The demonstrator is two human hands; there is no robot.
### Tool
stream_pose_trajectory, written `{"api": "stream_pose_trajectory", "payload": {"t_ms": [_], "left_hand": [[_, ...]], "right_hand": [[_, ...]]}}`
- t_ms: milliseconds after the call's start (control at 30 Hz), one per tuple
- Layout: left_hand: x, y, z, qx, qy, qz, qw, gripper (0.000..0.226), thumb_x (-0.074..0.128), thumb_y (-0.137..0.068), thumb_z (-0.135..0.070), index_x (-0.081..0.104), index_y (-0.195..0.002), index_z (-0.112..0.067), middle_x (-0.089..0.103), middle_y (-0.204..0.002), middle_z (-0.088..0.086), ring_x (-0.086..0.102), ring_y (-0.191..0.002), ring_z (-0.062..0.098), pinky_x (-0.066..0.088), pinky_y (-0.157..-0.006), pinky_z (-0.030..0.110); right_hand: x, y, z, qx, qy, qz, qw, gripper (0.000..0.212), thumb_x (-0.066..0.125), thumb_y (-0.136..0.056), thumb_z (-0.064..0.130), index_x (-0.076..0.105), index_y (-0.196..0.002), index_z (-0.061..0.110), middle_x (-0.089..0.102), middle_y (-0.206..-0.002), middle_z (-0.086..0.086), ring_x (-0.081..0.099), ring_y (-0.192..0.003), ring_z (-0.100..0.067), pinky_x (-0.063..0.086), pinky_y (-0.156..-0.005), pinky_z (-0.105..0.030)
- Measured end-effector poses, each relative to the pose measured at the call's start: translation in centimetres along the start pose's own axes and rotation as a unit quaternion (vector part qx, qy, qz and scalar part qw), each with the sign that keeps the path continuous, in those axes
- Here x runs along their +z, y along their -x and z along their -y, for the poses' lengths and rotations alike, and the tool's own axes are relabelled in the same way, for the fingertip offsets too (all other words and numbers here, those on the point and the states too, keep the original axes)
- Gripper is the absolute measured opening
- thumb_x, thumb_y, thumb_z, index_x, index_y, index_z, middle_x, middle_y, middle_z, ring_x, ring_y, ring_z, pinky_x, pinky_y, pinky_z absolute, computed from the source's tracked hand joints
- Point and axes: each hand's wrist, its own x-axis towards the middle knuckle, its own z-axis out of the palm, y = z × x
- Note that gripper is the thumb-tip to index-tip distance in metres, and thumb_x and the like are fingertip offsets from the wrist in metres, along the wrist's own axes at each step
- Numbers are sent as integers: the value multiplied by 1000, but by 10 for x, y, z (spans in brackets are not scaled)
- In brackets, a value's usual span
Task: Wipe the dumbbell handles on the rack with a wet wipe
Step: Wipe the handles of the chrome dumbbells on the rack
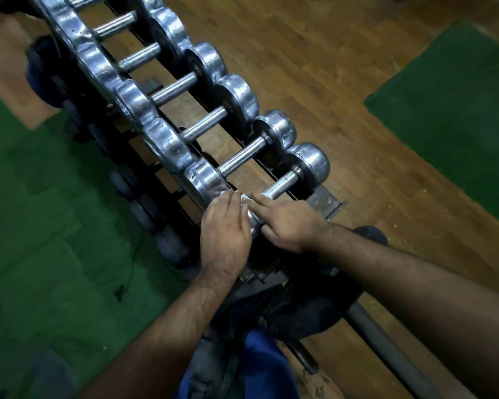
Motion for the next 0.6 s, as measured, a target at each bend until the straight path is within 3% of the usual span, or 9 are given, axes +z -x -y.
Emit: {"api": "stream_pose_trajectory", "payload": {"t_ms": [100,200,333,467,600], "left_hand": [[2,1,-1,1,-4,-6,1000,42,41,-102,-25,60,-127,1,63,-126,15,55,-120,30,43,-106,45],[4,-1,1,3,-7,-3,1000,45,37,-100,-28,60,-127,0,62,-127,14,54,-121,31,43,-105,48],[9,-4,2,-3,17,-9,1000,44,37,-99,-26,62,-123,1,63,-123,14,55,-119,31,43,-103,49],[12,-2,4,16,14,-16,1000,42,38,-100,-25,61,-123,1,61,-123,14,53,-119,31,42,-104,48],[11,-6,1,-11,3,-19,1000,41,38,-97,-25,63,-120,-2,61,-121,12,52,-117,28,43,-103,46]], "right_hand": [[0,-3,-25,55,-23,-30,998,50,26,-100,51,30,-150,45,34,-155,20,63,-114,-18,55,-75,-33],[-1,-11,-24,93,-42,-66,993,41,31,-102,49,45,-140,42,46,-141,23,65,-105,-13,45,-66,-26],[-15,-27,-6,21,-66,13,998,47,28,-95,48,53,-133,37,59,-127,14,61,-111,-14,52,-83,-36],[-30,-44,-34,128,-6,58,990,35,30,-95,44,60,-106,30,65,-103,5,64,-98,-22,50,-79,-38],[-23,-48,2,72,-16,80,994,36,35,-99,42,59,-120,27,66,-114,2,63,-103,-22,49,-80,-35]]}}
